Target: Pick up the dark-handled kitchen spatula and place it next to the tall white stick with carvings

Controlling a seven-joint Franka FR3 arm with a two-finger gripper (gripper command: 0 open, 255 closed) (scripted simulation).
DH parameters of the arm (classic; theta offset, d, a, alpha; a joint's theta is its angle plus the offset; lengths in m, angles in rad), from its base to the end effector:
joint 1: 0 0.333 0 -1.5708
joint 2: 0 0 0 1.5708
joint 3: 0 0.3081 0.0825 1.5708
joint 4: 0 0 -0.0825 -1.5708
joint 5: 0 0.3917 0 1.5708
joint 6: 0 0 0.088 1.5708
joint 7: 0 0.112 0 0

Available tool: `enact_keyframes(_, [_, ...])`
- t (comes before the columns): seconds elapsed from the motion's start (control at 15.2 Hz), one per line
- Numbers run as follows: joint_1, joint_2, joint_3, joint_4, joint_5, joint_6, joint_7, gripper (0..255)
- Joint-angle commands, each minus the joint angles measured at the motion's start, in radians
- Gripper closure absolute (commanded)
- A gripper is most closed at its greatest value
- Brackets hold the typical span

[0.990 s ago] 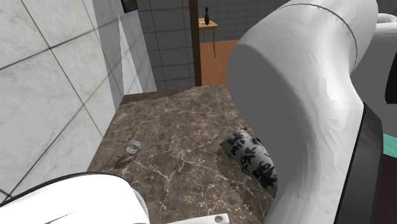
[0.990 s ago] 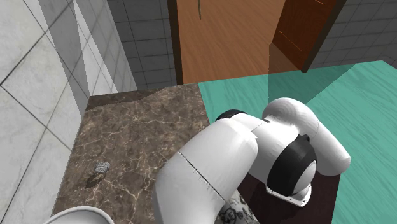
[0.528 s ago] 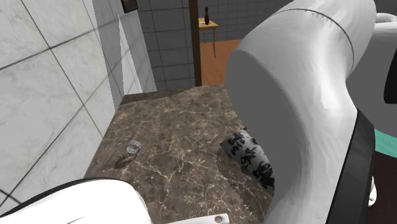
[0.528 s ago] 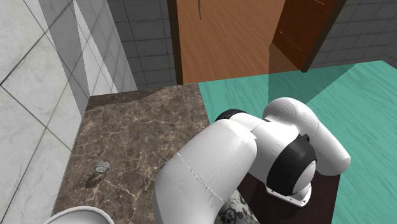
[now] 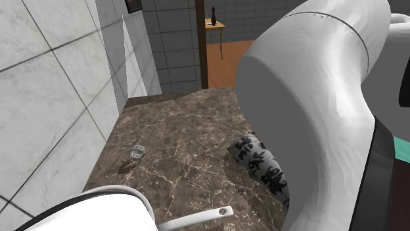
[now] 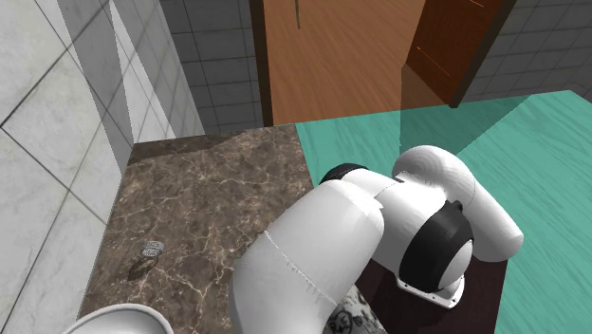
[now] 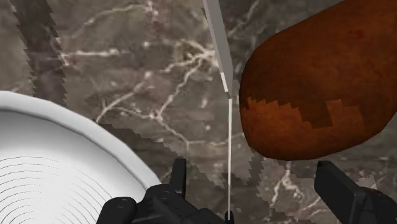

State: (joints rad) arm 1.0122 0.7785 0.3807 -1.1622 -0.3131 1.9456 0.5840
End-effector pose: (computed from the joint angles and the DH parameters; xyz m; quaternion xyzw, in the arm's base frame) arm 0.2355 0.7229 0.3433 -0.9191 -0.3927 -0.0285 0.0134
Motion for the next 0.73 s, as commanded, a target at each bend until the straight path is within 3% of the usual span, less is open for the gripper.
enact_keyframes(0.0, [0.003, -0.009, 0.001, 0.039, 0.003, -0.044, -0.006, 0])
enact_keyframes(0.13, [0.007, -0.023, 0.005, 0.075, 0.009, -0.092, -0.011, 0])
enact_keyframes(0.66, [0.007, -0.024, 0.004, 0.075, 0.009, -0.092, -0.011, 0])
